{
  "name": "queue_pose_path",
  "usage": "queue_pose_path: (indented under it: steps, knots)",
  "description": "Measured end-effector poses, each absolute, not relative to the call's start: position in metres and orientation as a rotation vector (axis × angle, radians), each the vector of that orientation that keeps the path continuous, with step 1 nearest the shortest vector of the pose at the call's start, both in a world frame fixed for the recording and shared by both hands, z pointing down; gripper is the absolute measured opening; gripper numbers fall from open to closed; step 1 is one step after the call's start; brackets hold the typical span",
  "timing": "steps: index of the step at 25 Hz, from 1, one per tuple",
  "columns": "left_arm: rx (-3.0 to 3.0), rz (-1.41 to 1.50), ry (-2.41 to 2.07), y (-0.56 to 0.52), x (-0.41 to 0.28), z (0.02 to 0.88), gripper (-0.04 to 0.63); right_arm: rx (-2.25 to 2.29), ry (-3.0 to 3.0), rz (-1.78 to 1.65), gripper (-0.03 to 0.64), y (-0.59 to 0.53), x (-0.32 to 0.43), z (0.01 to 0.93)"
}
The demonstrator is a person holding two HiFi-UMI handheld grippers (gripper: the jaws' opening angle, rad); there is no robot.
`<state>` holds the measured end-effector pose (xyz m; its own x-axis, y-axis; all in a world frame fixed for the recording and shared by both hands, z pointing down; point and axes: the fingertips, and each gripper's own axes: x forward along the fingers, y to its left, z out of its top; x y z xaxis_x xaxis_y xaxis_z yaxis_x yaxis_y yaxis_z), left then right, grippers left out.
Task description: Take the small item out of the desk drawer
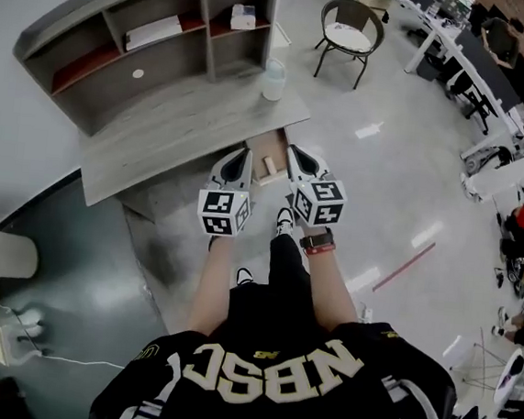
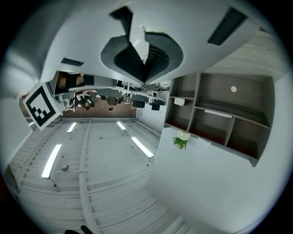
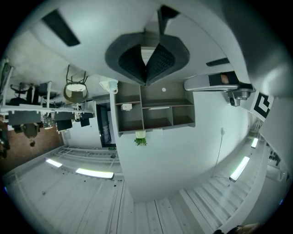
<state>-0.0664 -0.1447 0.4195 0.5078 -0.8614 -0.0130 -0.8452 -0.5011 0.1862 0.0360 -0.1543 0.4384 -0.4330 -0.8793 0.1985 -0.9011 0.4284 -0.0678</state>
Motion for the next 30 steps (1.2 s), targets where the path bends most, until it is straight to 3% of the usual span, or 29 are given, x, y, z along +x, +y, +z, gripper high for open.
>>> queue_pose_path:
  steps: [30]
  knots:
    - [2.270,0.153,-1.465,-0.276,-0.056,0.581,0.014,1.231,-2.381,0.708,0.008,-0.289,0.029,0.639]
